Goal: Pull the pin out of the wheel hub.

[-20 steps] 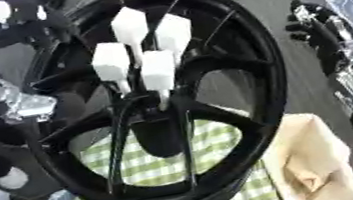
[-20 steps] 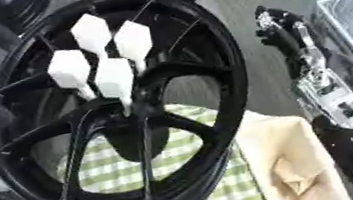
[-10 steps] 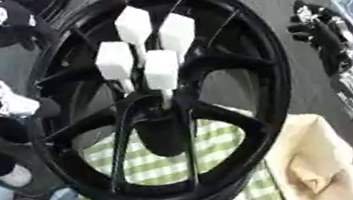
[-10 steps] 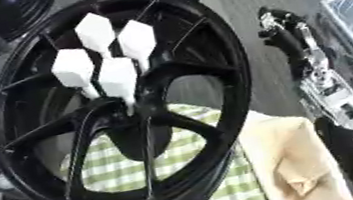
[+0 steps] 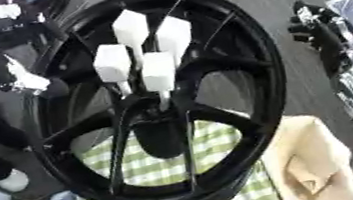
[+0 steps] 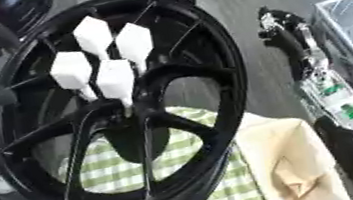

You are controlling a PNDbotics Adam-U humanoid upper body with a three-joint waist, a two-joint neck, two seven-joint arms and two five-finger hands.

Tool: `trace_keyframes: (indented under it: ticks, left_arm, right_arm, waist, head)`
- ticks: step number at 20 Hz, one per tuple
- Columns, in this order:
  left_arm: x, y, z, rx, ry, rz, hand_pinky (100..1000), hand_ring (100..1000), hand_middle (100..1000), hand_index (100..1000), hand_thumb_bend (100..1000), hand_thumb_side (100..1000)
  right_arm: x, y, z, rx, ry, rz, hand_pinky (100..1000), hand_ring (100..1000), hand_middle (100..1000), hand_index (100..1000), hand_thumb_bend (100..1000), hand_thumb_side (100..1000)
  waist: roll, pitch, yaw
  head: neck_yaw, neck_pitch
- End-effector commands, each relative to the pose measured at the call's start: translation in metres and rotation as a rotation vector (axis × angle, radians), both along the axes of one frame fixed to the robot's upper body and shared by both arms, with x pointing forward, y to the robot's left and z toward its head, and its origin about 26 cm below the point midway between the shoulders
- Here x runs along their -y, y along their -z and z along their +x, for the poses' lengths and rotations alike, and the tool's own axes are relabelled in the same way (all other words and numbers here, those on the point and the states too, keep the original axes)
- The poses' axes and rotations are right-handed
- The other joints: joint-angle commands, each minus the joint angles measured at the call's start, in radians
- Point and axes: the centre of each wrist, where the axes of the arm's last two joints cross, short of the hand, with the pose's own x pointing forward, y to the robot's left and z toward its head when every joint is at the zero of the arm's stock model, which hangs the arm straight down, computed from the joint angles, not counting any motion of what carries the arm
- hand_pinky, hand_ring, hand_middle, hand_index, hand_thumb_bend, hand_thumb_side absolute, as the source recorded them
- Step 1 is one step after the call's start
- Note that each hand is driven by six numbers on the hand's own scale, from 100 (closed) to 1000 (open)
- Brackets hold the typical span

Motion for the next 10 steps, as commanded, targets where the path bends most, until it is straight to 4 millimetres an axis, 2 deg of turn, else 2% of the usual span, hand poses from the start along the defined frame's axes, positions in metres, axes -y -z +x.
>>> trace_keyframes:
  ticks: [1,6,10]
  left_arm:
    - [0.000,-0.009,0.010,0.007,-0.011,-0.006,832,764,728,832,570,438]
    - [0.001,-0.006,0.022,-0.020,-0.030,-0.029,819,733,668,782,551,435]
    - [0.002,-0.006,0.026,-0.026,-0.026,-0.038,827,754,711,819,564,370]
  right_arm:
    - [0.004,-0.007,0.000,0.016,-0.004,-0.019,787,717,661,799,197,556]
    - [0.003,-0.007,0.001,0.014,-0.006,-0.017,787,717,661,799,195,557]
    - [0.003,-0.006,0.001,0.010,-0.003,-0.015,787,717,661,799,192,560]
  waist:
    - [-0.003,-0.026,-0.001]
    - [-0.003,-0.025,-0.004]
    - [-0.002,-0.023,-0.007]
  head:
    - [0.005,0.006]
    - [0.004,0.006]
    - [0.003,0.006]
